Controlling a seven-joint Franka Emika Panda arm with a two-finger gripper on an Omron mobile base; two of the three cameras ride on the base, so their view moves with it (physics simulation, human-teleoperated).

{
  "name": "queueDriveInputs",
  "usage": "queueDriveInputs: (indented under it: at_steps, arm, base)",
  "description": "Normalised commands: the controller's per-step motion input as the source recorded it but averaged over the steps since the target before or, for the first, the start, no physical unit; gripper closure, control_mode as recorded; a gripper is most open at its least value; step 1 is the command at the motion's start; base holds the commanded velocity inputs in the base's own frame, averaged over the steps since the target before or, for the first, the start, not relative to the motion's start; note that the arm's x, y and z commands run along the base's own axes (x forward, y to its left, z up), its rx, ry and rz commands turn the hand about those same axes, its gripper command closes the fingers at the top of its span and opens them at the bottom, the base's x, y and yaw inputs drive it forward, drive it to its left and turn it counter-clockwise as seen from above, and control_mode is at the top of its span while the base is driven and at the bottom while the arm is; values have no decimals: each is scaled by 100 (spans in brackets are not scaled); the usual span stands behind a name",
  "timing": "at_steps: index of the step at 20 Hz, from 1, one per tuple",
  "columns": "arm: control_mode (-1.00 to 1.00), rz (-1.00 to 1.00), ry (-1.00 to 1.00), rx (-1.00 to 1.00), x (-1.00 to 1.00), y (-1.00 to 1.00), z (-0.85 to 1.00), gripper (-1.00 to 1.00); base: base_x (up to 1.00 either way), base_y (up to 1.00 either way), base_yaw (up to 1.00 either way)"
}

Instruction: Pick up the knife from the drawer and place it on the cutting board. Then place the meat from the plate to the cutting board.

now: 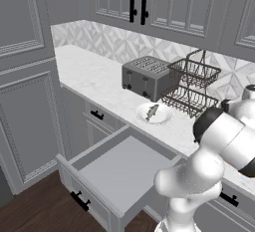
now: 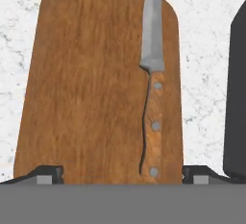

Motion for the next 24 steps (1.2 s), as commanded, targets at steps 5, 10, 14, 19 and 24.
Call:
queueDriveInputs:
  at_steps: [5,10,14,19,24]
  arm:
    - [-100,19,-23,0,0,88,38,-100]
    - [-100,14,-12,0,0,81,45,-100]
    - [-100,11,-8,0,1,75,53,-100]
    - [-100,12,-2,0,9,67,42,-100]
    - [-100,9,0,1,26,70,27,-100]
  base:
    - [0,0,0]
    - [0,0,0]
    - [0,0,0]
    - [0,0,0]
    - [0,0,0]
